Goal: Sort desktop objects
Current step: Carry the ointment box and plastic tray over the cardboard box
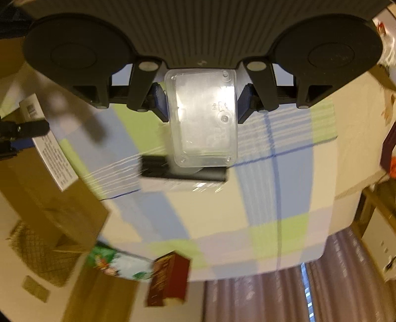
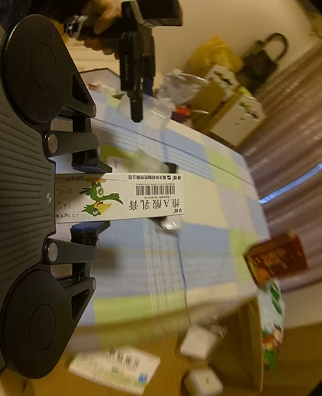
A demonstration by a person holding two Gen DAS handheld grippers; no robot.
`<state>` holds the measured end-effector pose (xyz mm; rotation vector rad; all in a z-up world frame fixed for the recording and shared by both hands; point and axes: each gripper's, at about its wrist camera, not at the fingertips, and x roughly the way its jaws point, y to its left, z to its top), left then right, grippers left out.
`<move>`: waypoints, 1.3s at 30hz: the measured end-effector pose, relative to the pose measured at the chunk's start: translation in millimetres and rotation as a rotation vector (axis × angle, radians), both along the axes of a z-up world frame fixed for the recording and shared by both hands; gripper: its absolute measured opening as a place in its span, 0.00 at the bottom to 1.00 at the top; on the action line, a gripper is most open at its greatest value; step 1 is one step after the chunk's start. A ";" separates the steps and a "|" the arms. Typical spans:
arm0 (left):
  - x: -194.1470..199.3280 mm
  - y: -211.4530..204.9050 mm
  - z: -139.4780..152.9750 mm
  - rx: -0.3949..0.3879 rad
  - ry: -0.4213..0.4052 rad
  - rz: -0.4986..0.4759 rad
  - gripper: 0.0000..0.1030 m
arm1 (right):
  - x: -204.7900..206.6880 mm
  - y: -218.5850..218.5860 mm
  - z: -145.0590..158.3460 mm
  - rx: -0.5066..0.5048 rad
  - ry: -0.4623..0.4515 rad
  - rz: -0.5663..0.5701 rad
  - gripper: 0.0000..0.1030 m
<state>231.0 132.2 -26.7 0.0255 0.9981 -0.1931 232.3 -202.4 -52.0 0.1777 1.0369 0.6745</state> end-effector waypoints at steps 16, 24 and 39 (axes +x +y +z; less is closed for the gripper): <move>24.7 -161.8 52.0 -0.059 -0.100 -0.384 0.51 | -30.8 -193.8 57.4 -0.045 -0.051 -0.364 0.36; 66.0 -264.3 66.9 0.003 -0.172 -0.614 0.51 | -5.2 -230.8 55.3 -0.015 -0.051 -0.358 0.36; 152.4 -360.0 25.8 0.198 -0.069 -0.822 0.51 | 37.9 -256.6 45.0 -0.052 -0.022 -0.238 0.36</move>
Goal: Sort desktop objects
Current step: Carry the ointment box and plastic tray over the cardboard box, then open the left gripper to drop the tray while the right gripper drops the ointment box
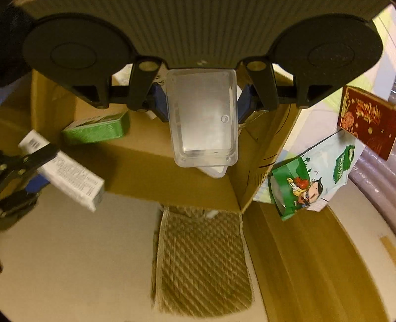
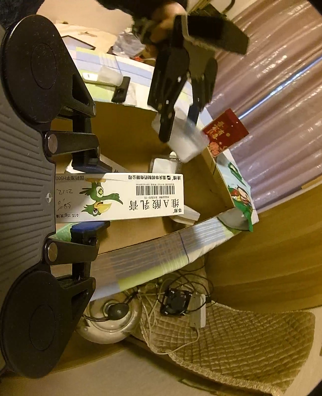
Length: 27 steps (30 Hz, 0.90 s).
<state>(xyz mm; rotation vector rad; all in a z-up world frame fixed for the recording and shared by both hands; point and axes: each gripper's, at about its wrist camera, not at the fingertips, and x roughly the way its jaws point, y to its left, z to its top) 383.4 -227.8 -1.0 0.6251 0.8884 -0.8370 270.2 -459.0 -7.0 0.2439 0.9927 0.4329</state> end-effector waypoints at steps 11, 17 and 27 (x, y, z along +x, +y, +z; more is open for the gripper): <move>39.8 -24.7 -66.4 0.165 0.171 -0.030 0.52 | 20.6 0.2 -4.2 -0.019 0.007 0.056 0.36; 41.0 -20.4 -77.5 0.213 0.201 -0.033 0.54 | 25.9 3.7 -6.2 -0.048 0.011 0.089 0.36; 33.1 -9.4 -63.9 0.205 0.181 -0.017 0.58 | 41.7 19.3 -10.1 -0.146 -0.020 0.188 0.36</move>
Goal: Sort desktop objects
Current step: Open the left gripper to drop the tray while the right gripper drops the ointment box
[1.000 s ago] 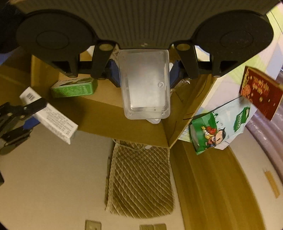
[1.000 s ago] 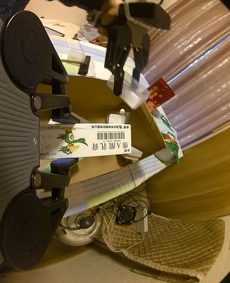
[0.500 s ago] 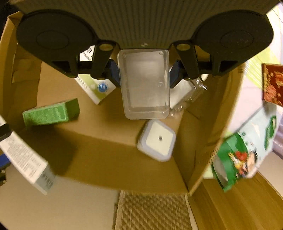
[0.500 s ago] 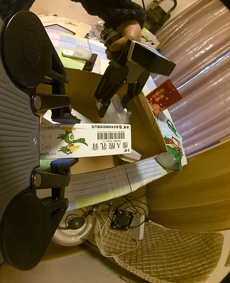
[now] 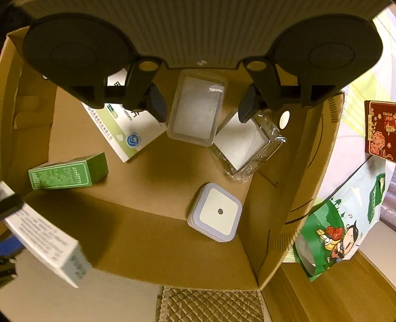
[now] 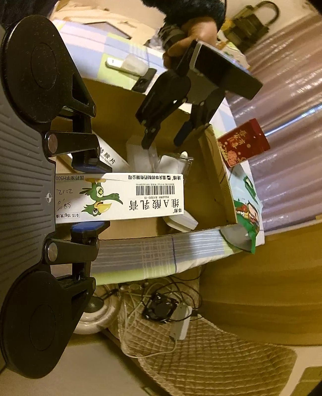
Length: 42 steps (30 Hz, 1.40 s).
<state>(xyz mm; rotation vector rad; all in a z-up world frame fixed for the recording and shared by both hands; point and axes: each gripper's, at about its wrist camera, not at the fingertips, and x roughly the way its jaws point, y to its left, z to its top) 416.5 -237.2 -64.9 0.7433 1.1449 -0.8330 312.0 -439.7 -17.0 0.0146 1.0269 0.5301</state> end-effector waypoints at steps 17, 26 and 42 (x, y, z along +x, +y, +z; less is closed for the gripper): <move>-14.9 10.5 16.2 -0.011 -0.054 0.035 0.58 | 35.2 46.7 -31.3 -0.263 -0.126 0.281 0.36; -18.1 14.7 20.3 -0.016 -0.064 0.055 0.58 | 46.7 65.3 -54.2 -0.344 -0.178 0.364 0.36; -20.3 18.1 21.3 -0.023 -0.070 0.067 0.58 | 44.9 79.6 -59.6 -0.396 -0.328 0.444 0.69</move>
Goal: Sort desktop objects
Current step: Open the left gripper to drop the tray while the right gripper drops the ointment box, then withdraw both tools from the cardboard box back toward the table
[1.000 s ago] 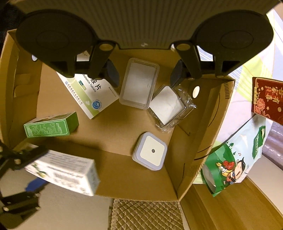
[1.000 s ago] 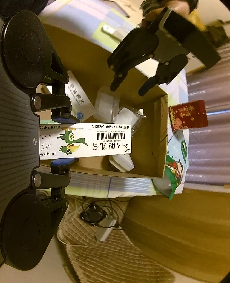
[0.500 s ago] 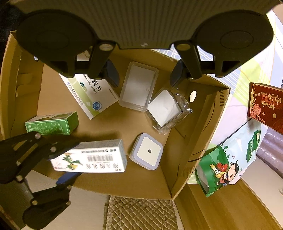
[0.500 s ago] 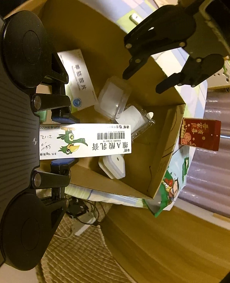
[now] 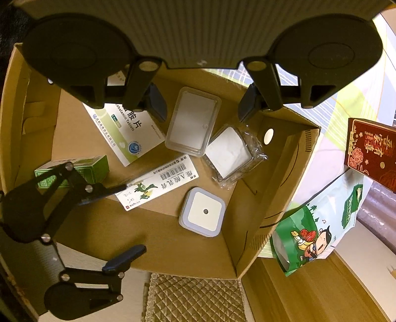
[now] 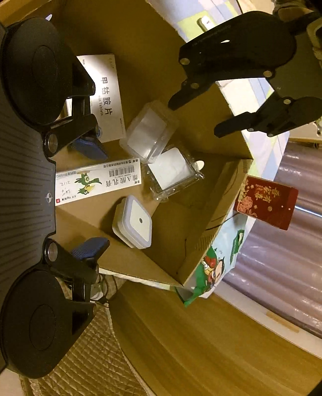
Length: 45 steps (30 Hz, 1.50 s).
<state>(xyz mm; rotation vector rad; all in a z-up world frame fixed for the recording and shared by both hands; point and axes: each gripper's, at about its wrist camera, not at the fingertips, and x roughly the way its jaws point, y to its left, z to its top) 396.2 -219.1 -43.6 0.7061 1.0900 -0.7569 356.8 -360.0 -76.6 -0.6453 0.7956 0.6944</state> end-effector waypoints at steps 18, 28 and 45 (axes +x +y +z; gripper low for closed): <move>-16.6 -0.2 11.1 -0.017 -0.028 -0.007 0.59 | -25.0 -19.5 26.7 0.070 0.057 -0.078 0.69; -39.3 -2.4 23.4 -0.046 -0.056 -0.011 0.60 | -48.0 -26.9 41.6 0.101 0.061 -0.110 0.69; -121.3 36.8 67.8 -0.200 -0.115 0.063 0.74 | -116.1 -56.4 80.0 0.275 0.126 -0.289 0.69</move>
